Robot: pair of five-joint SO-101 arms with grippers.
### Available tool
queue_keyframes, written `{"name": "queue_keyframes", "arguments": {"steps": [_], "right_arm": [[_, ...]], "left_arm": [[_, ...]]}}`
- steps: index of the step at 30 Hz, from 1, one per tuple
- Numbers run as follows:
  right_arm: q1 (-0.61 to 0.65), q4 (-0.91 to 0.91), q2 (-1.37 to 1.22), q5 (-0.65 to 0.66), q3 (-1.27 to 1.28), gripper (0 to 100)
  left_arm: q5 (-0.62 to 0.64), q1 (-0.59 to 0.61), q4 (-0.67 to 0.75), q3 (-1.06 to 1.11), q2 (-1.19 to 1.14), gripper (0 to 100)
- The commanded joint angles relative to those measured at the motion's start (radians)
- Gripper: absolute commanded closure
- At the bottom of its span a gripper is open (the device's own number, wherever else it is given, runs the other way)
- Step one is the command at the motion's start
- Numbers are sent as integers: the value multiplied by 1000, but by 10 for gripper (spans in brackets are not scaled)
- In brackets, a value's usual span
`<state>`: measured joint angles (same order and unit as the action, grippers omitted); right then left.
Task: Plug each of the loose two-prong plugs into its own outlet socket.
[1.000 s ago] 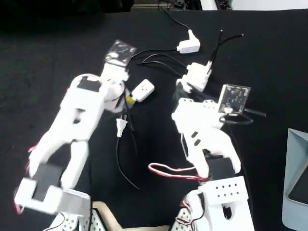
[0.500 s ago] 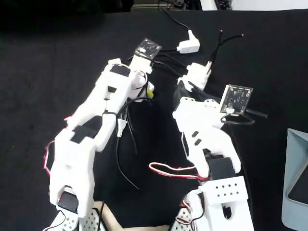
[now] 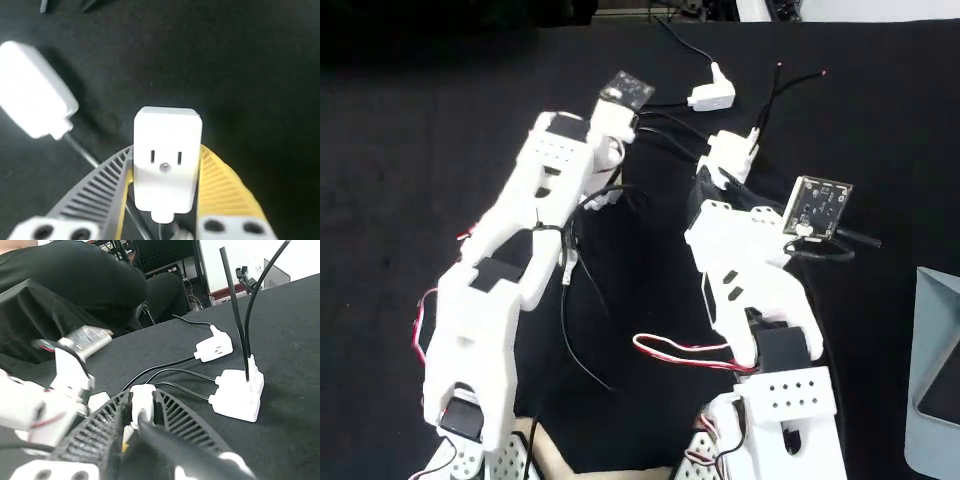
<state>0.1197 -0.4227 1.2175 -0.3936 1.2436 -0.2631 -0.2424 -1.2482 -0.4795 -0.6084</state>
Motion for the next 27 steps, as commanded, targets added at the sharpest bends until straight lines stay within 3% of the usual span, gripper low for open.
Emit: {"name": "queue_keyframes", "arguments": {"steps": [1,12,21,27], "right_arm": [[-12,25,13,-14,-5,986],[-8,21,13,-14,-5,986],[-6,20,13,-14,-5,986],[-6,25,13,-14,2,985]], "left_arm": [[-6,12,-173,-87,193,971],[-167,41,-516,-65,497,972],[-333,199,-440,341,646,955],[-265,302,-252,510,761,736]]}}
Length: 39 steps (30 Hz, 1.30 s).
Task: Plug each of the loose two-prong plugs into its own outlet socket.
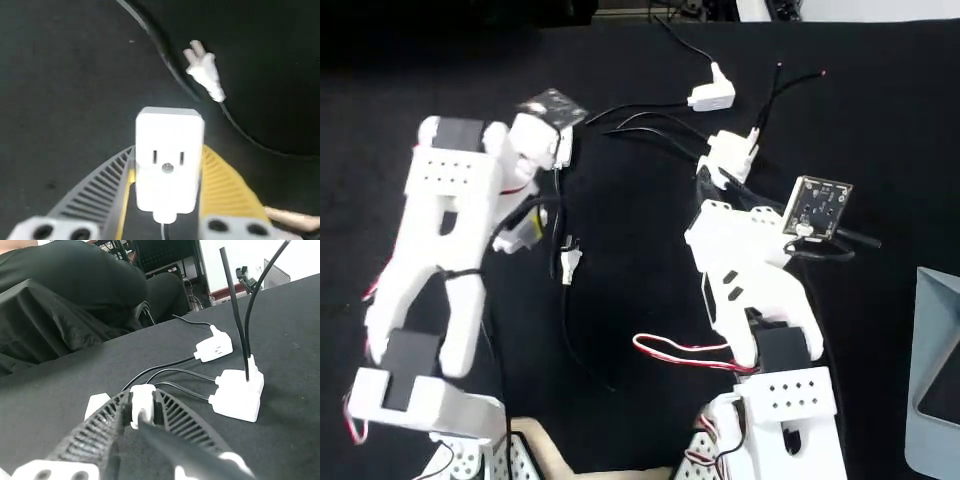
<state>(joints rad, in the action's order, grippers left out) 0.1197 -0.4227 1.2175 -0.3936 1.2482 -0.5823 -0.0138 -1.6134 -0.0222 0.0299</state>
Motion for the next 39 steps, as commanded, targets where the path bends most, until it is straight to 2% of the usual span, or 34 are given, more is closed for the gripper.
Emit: {"name": "queue_keyframes", "arguments": {"steps": [1,10,19,25,29,32,39], "right_arm": [[-5,25,13,-14,-1,985],[25,25,13,-8,2,985],[25,25,13,-6,4,985],[25,25,13,-6,4,985],[25,25,13,-6,4,985],[25,25,13,-6,4,985],[25,25,13,-6,4,985]], "left_arm": [[69,88,140,64,153,727],[20,101,189,245,290,722],[21,70,582,591,290,723],[21,51,732,705,273,723],[20,58,764,664,138,723],[20,61,724,553,-18,726],[25,116,629,245,-287,809]]}}
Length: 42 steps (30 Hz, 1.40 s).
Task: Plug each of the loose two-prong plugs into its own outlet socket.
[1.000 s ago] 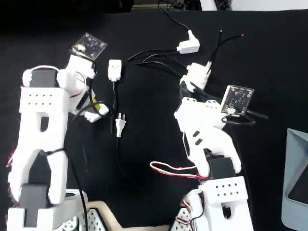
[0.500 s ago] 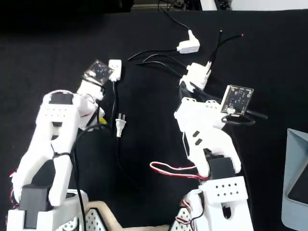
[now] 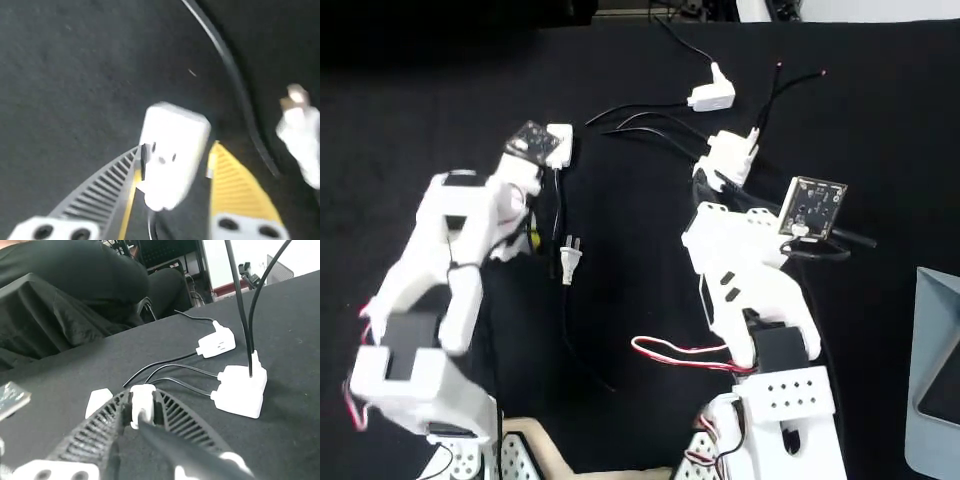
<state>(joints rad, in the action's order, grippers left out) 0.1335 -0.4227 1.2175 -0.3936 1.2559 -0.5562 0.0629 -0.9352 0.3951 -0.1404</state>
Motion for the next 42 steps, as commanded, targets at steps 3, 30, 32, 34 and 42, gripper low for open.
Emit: {"name": "queue_keyframes", "arguments": {"steps": [3,30,32,34,42], "right_arm": [[11,25,13,-6,-4,985],[11,25,13,-5,-4,985],[11,25,13,-5,-4,985],[11,25,13,-5,-4,985],[11,25,13,-5,-4,985]], "left_arm": [[-2,74,-92,-275,-184,812],[-48,-1,-391,-367,-229,902],[-40,-16,-390,-349,-229,897],[-5,-15,-388,-344,-235,868],[81,105,-296,-435,-239,711]]}}
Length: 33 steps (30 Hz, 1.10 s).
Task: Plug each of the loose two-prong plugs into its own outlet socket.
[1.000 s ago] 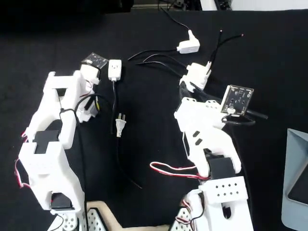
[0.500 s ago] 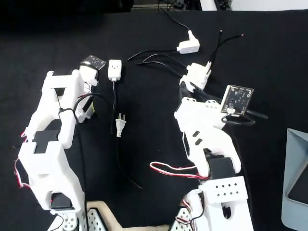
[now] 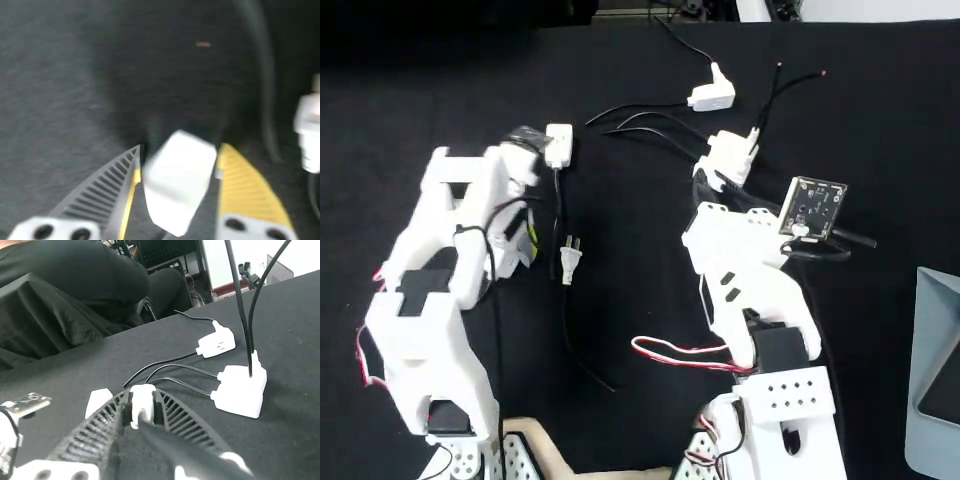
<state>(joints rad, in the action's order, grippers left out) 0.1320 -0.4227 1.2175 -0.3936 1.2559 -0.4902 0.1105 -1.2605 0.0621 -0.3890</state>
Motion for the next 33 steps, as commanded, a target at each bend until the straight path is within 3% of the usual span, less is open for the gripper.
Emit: {"name": "queue_keyframes", "arguments": {"steps": [1,8,15,19,23,27,33], "right_arm": [[12,25,13,-5,-4,985],[12,25,13,-5,-4,985],[12,23,13,-5,-4,985],[31,18,13,28,-2,985],[44,17,13,31,5,985],[44,17,13,31,5,985],[44,17,13,31,5,985]], "left_arm": [[8,68,29,-119,9,709],[-11,137,14,-219,18,708],[-11,137,-175,-337,20,712],[-11,127,-204,-334,17,712],[-9,122,-173,-263,11,712],[-5,122,-51,-151,11,713],[-14,33,57,8,20,825]]}}
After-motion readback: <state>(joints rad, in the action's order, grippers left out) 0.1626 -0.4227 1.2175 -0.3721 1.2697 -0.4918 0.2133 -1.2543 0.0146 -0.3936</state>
